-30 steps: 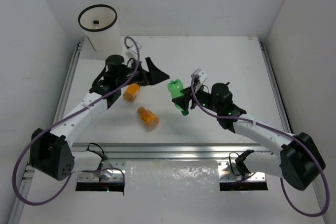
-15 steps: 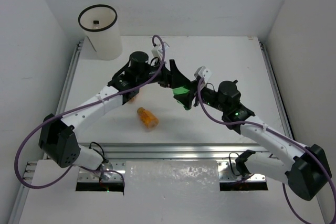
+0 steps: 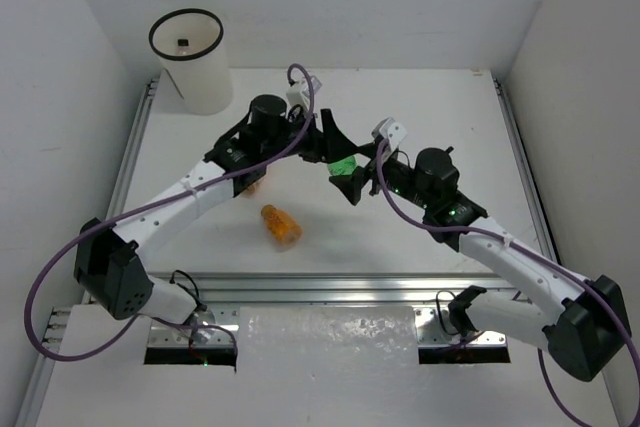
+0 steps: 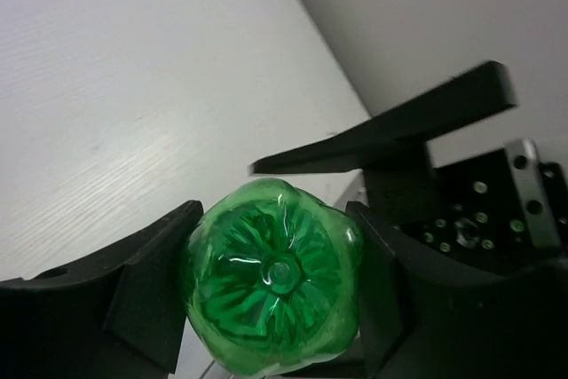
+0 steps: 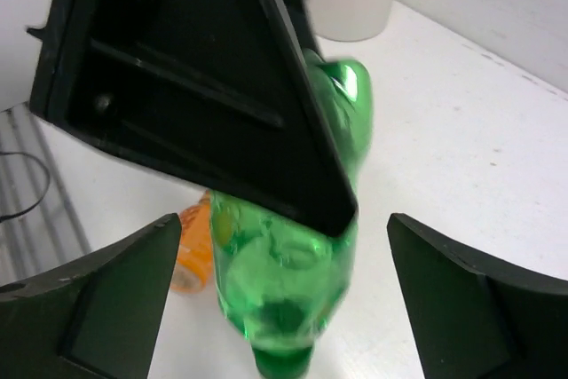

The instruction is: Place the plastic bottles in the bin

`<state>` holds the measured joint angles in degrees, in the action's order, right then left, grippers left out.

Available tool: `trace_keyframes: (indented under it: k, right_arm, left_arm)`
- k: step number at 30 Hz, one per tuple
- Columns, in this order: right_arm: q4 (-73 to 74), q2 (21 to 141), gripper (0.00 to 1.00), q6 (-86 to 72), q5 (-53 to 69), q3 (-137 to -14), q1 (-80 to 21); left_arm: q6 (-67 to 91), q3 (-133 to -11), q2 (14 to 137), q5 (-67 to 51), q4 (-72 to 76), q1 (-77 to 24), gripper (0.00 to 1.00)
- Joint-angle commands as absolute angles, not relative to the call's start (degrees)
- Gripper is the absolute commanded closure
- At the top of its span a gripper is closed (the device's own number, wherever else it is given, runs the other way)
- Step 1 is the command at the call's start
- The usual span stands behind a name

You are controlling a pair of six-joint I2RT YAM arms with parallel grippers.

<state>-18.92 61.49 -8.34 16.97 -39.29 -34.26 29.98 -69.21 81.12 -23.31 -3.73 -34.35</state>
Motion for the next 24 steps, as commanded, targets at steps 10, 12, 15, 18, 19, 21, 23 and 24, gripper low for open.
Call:
trace_keyframes:
  k: [10, 12, 15, 18, 19, 21, 23, 24]
  right_arm:
    - [-0.2, 55.7, 0.01, -16.1, -11.3, -38.9, -32.9]
    - [-0.2, 55.9, 0.01, -16.6, -10.1, -38.2, -32.9]
    - [-0.2, 56.6, 0.01, -18.0, -8.6, -38.2, -32.8]
    - [1.4, 57.3, 0.01, -18.1, -6.4, -38.9, -32.7]
    - [1.7, 57.7, 0.01, -17.9, -5.8, -39.3, -32.7]
    - [2.2, 58.7, 0.01, -17.1, -3.8, -40.3, -32.7]
    - [3.0, 59.8, 0.01, -16.7, -1.7, -41.9, -32.7]
    - [3.5, 61.5, 0.01, -16.5, -1.1, -42.6, -32.7]
  left_arm:
    - [31.3, -106.9, 94.0, 16.2, -21.2, -4.4, 1.0]
    - [29.2, -113.3, 101.9, 21.3, -22.0, -1.8, 1.0]
    - [26.5, -134.5, 114.5, 22.0, -24.2, 2.9, 1.0]
    - [24.2, -140.4, 122.2, 16.2, -20.7, 6.1, 0.74]
    - [23.8, -140.2, 123.1, 15.7, -19.8, 6.7, 0.63]
    - [22.7, -139.0, 124.6, 16.3, -17.6, 7.5, 0.36]
    - [20.8, -138.5, 125.0, 16.3, -15.6, 8.0, 0.03]
    - [20.3, -139.1, 125.1, 15.0, -13.6, 8.3, 0.0]
